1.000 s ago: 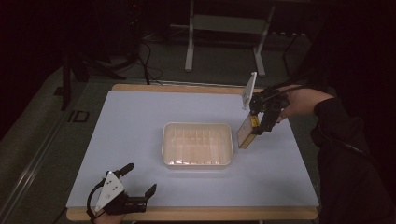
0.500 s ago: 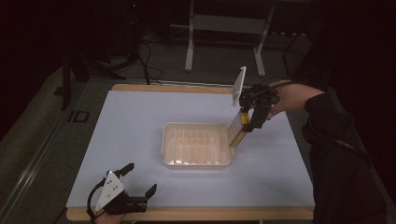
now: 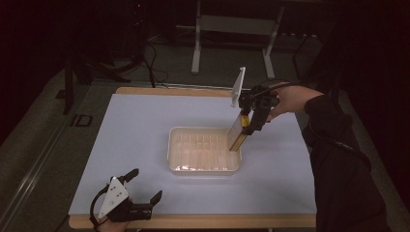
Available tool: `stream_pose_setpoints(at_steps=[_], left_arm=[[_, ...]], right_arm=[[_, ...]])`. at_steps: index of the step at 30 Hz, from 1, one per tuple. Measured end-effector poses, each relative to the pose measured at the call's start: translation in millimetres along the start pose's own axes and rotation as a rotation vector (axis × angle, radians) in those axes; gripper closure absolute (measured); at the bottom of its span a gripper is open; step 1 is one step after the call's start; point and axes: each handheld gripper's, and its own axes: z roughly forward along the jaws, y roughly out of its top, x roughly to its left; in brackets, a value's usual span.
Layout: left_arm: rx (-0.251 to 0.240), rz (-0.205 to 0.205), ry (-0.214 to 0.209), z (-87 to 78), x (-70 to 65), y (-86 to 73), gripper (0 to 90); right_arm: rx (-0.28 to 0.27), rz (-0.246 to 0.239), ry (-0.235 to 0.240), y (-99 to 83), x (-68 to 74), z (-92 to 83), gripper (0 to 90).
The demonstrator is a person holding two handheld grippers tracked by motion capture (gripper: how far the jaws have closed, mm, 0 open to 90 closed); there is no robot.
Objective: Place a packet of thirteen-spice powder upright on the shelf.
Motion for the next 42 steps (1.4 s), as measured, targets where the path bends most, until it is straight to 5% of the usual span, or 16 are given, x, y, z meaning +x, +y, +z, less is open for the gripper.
stream_pose_setpoints(at_steps=[22, 42], left_arm=[[0.003, 0.005, -0.015, 1.8, -1.2, 0.0, 0.4], [0.003, 0.003, -0.014, 2.0, -1.3, -0.1, 0.4]], right_arm=[[0.054, 0.02, 0.063, -7.5, -23.0, 61.9, 31.9], [0.059, -0.001, 0.077, -3.5, -24.3, 91.3, 31.8]])
